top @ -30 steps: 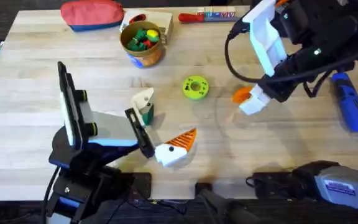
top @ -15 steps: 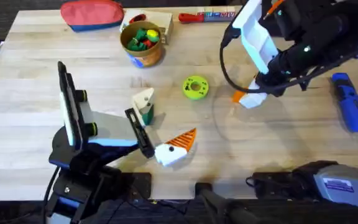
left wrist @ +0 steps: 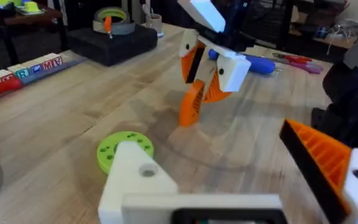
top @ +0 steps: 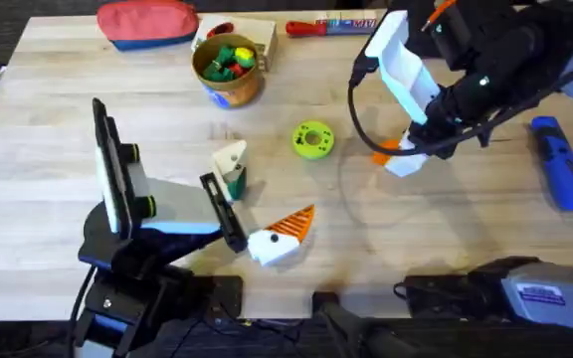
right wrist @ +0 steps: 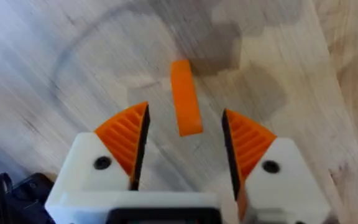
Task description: Pick up the gripper from the table and insert it into the empty holder that is missing its gripper. Then pick up a screw, insert it into the mounting hole, and use the screwdriver to tighten it. Finally, clean up the table by picking up the vegetable and placing it into the bucket.
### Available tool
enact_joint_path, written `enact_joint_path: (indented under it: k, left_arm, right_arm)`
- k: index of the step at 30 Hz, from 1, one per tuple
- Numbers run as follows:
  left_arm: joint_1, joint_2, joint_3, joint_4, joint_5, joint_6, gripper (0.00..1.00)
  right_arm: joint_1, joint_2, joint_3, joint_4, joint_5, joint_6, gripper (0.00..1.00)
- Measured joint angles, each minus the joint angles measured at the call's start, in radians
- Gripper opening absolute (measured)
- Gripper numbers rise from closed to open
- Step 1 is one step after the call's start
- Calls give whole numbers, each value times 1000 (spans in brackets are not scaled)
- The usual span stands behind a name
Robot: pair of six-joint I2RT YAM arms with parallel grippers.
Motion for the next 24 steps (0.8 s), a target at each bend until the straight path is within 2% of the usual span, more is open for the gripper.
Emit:
enact_joint_path:
  k: [3, 6, 11, 12, 13, 20, 24]
  left_arm:
    - [0, 0, 0, 0, 0, 0, 988]
    - [0, 0, 0, 0, 0, 0, 988]
    - [0, 0, 0, 0, 0, 0, 988]
    - [0, 0, 0, 0, 0, 0, 988]
    - [0, 0, 0, 0, 0, 0, 988]
    - [0, 0, 0, 0, 0, 0, 988]
    - [0, 0, 0, 0, 0, 0, 988]
  right_arm:
    - [0, 0, 0, 4, 0, -6, 609]
    - [0, 0, 0, 4, 1, -8, 474]
    - [0, 0, 0, 3, 3, -14, 158]
    - [0, 0, 0, 4, 3, -13, 59]
    - [0, 0, 0, 5, 3, -13, 19]
    - [0, -14, 17, -30, 3, -12, 4]
    - [0, -93, 82, -65, 3, 29, 4]
